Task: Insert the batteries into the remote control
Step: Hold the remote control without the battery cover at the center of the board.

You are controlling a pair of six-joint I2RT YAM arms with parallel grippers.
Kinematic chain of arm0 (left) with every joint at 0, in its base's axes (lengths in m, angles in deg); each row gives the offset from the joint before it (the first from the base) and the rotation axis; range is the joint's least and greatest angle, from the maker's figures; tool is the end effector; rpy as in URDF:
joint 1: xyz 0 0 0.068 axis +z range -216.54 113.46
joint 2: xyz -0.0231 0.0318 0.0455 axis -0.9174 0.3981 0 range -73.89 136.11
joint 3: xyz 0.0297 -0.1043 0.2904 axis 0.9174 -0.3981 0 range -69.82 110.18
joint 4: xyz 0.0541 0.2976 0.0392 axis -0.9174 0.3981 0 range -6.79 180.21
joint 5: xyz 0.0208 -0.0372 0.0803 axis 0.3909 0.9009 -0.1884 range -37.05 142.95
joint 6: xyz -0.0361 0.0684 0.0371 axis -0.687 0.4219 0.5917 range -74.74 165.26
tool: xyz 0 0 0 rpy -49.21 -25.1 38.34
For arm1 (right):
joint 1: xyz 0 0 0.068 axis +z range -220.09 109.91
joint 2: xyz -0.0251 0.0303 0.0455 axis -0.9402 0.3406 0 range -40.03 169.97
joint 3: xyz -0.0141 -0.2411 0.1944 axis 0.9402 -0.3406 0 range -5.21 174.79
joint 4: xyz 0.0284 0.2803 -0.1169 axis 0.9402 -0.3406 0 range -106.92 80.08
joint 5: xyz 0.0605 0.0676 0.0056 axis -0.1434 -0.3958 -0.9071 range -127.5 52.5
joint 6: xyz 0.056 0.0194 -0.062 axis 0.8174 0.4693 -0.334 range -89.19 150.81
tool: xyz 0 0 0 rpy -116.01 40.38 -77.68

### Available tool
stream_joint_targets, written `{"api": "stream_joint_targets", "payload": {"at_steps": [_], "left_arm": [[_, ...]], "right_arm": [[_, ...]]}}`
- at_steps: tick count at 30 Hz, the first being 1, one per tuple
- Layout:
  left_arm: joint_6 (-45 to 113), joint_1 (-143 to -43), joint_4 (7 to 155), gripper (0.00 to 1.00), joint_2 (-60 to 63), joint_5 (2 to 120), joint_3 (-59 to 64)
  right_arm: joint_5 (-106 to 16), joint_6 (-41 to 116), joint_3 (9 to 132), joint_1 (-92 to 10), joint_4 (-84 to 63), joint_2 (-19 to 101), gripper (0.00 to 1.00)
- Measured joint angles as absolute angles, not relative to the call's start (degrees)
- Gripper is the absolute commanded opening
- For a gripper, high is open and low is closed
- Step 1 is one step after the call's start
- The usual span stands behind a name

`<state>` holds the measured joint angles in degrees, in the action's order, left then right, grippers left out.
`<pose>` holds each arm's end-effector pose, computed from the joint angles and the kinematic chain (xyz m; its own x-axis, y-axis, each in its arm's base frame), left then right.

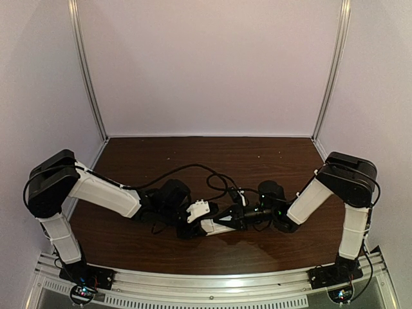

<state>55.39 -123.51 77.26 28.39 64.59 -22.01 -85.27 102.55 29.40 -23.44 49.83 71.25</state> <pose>0.2054 -0.3439 0.0960 -0.2448 0.6925 -0.6786 0.9518 0.3049 -0.0322 0.2165 0.3107 0.0895 -0.9885 -0.1174 -0.0951 -0.1157 0.1840 0.9761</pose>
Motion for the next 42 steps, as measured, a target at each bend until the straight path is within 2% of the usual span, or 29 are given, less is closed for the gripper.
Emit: {"api": "stream_joint_targets", "payload": {"at_steps": [30,42], "left_arm": [[55.3,-123.6,77.1,0.42,28.3,63.0,-22.9],[62.1,-123.6,81.6,0.44,28.5,62.0,-19.8]], "right_arm": [[-85.3,102.6,29.4,-23.4,49.9,71.5,0.00],[-85.9,101.9,29.4,-23.7,49.8,72.5,0.00]]}}
